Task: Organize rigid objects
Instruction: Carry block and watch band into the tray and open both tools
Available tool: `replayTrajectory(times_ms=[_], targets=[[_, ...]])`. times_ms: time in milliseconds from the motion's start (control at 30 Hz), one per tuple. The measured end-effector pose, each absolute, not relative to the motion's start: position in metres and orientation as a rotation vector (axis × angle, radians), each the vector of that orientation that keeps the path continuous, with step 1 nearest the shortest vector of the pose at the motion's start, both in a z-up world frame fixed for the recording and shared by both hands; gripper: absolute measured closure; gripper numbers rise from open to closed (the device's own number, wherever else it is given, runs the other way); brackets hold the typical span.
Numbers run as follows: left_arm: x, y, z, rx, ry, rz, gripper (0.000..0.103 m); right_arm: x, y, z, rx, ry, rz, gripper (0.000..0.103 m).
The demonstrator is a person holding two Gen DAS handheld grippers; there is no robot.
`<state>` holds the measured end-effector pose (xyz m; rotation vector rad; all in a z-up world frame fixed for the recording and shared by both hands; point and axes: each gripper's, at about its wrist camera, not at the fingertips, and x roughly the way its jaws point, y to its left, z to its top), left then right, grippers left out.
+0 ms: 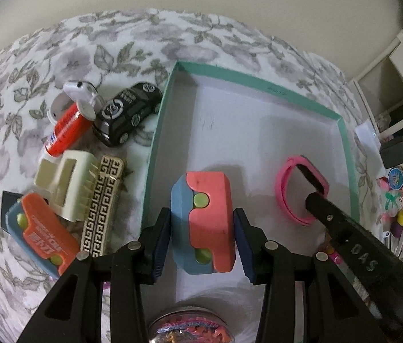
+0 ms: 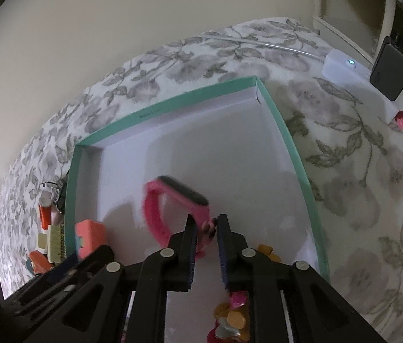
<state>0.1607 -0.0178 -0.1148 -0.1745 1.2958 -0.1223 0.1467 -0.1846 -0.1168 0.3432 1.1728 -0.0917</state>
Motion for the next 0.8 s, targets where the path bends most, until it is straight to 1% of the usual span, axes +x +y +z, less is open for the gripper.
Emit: replayTrajectory(times_ms=[200,233,267,300,333,500,533,567,600,633,667,733,800], targets=[[0.163,-0.02,-0.113,-0.185,1.3,-0.132,0.058,0.148,-0.183,-0.11,0.319,1.191,-0.106,0.084],[0.163,-0.019,-0.111,-0.19,1.3,-0.134,0.057,0.148,-0.183,-0.109,0.313,1.194,-0.11,0.078],[0.163,-0.018,-0.109,-0.193,1.299,-0.136,0.056,0.148,-0.183,-0.106,0.312,1.192,-0.111,0.075],[0.163,-0.017,-0.107,-0.195,1.297,-0.139,0.056,0.147,-0.184,-0.103,0.312,1.185,-0.112,0.07],[0.163,-0.017,-0.104,-0.198,1.291,-0.141,0.056,0.147,-0.184,-0.099,0.311,1.176,-0.112,0.068],[0.164,-0.01,-0.084,-0.231,1.256,-0.155,0.055,0.146,-0.182,-0.07,0.285,1.118,-0.112,0.067],[0.164,-0.008,-0.08,-0.236,1.247,-0.156,0.055,0.145,-0.182,-0.064,0.28,1.105,-0.111,0.065],[0.164,-0.006,-0.074,-0.243,1.231,-0.155,0.053,0.145,-0.181,-0.058,0.275,1.093,-0.112,0.063],[0.163,-0.004,-0.069,-0.248,1.219,-0.154,0.047,0.145,-0.18,-0.052,0.266,1.08,-0.114,0.058],[0.163,0.0,-0.062,-0.255,1.199,-0.145,0.042,0.144,-0.179,-0.046,0.256,1.064,-0.117,0.053],[0.163,0.002,-0.058,-0.256,1.187,-0.137,0.039,0.143,-0.178,-0.04,0.248,1.051,-0.12,0.051],[0.162,0.008,-0.049,-0.252,1.165,-0.119,0.038,0.142,-0.177,-0.031,0.228,1.025,-0.129,0.042],[0.162,0.014,-0.042,-0.254,1.152,-0.101,0.038,0.141,-0.175,-0.023,0.204,1.006,-0.145,0.037]])
